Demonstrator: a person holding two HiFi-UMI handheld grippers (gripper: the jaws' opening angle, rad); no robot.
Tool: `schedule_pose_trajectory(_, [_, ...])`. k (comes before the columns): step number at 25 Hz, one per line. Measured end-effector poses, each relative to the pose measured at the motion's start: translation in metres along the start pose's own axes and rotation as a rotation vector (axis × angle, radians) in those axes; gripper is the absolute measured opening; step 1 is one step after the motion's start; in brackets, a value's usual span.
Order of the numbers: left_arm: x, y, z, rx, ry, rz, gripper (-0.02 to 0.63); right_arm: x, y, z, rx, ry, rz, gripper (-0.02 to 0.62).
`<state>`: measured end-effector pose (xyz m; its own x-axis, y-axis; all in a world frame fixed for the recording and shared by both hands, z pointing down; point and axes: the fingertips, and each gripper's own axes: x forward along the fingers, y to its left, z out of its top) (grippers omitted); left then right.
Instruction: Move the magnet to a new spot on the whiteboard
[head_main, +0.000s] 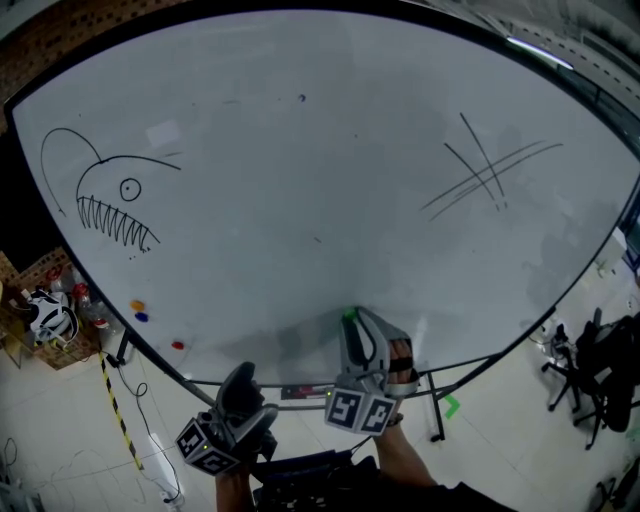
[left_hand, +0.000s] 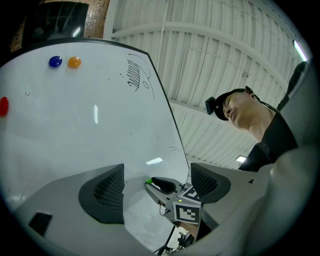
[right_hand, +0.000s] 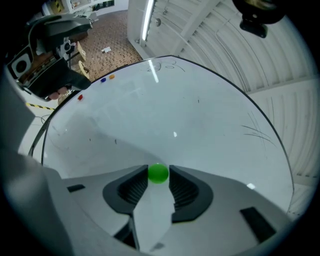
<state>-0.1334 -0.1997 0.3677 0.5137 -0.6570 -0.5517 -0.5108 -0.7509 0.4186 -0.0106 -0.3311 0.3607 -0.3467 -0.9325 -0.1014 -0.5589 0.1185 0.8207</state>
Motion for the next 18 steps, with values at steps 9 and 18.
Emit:
schedule_pose_trajectory(9, [-0.001,-0.001,-0.002,-0.013,0.021,-0.019,0.414,-0.014,-0.008,0.006,0.21,-0.082,0.056,0.161])
schedule_pose_trajectory(18, [-0.008,0.003,0.003,-0.059,0.031,-0.054,0.414,-0.049,-0.023,0.009,0.845,-0.278,0.309,0.156])
